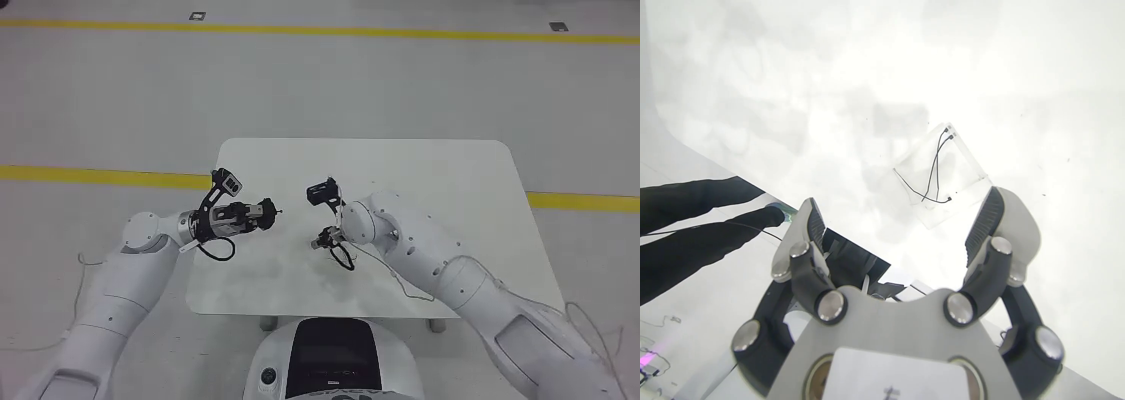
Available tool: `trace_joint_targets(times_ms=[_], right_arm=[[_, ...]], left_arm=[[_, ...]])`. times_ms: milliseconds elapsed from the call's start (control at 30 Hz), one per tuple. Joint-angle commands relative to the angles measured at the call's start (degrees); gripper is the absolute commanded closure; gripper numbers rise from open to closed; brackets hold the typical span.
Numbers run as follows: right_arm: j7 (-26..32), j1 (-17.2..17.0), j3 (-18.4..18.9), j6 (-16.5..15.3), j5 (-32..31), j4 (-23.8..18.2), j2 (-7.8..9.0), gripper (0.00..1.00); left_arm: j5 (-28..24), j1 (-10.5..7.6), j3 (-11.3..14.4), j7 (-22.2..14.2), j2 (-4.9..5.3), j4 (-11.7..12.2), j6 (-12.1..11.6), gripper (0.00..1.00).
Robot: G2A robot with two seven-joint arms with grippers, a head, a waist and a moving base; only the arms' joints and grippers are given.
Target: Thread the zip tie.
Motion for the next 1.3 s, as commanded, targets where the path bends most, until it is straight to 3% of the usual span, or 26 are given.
trace_joint_targets(times_ms=[0,533,1133,1200,1267], right_arm=[[-0.18,-0.07,0.08,0.00,-0.06,0.11,-0.11,0.00],[-1.16,-0.31,-1.19,-1.47,-0.93,0.97,-0.77,0.00],[-4.12,-1.10,0.75,-3.29,-0.99,2.66,-0.98,0.00],[-2.86,-0.77,0.88,-2.70,-1.73,2.80,-1.01,0.42],[-2.07,-0.57,0.95,-2.25,-2.30,2.92,-1.09,0.58]], left_arm=[[0.00,0.00,0.00,0.00,0.00,0.00,0.00,1.00],[0.00,0.00,0.00,0.00,0.00,0.00,0.00,1.00],[0.00,0.00,0.00,0.00,0.00,0.00,0.00,1.00],[0.00,0.00,0.00,0.00,0.00,0.00,0.00,1.00],[0.00,0.00,0.00,0.00,0.00,0.00,0.00,1.00]])
